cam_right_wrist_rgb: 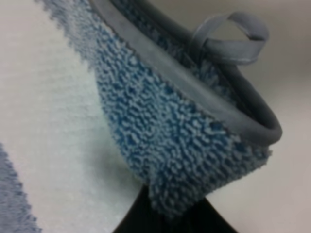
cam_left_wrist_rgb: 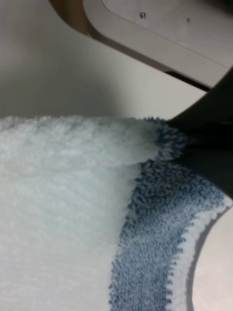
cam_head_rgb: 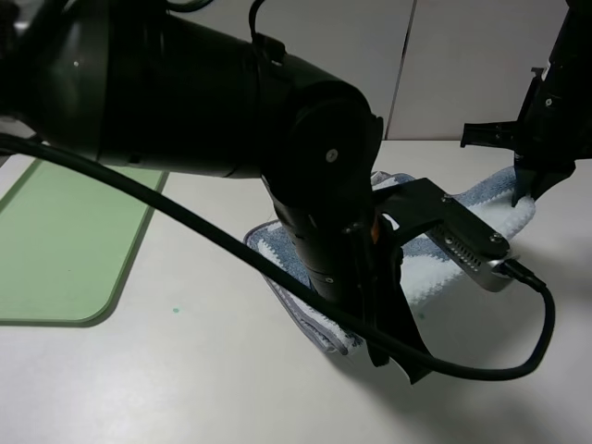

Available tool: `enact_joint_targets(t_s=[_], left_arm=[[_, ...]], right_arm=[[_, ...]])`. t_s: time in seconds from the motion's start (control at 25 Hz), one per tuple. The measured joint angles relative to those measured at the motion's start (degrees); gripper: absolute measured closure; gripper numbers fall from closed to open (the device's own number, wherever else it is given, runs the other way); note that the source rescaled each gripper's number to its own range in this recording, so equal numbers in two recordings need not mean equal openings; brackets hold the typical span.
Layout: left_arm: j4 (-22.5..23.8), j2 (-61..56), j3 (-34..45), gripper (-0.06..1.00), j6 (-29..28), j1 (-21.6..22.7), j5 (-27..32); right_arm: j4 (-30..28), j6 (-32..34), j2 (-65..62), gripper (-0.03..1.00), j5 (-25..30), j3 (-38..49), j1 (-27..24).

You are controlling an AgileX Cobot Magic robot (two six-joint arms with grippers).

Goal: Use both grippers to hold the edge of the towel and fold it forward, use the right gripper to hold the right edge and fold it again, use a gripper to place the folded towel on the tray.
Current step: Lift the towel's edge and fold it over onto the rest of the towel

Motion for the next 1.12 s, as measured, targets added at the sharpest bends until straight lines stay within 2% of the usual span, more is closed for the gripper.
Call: enact_joint_targets(t_s=[0.44, 0.76, 1.12], left_arm=[[9.18, -1.62, 0.0, 0.92, -4.06, 1.55, 1.16], [9.72, -1.62, 0.0, 0.92, -4.15, 6.95, 0.66], [9.97, -1.62, 0.0, 0.92, -3.0, 11.12, -0.61]], right_arm=[[0.36, 0.0, -0.01, 0.97, -0.39, -1.11, 0.0], [1.65, -0.12, 3.69, 0.97, -1.22, -3.98, 0.0], [3.73, -0.12, 8.35, 0.97, -0.83, -11.77, 0.0]])
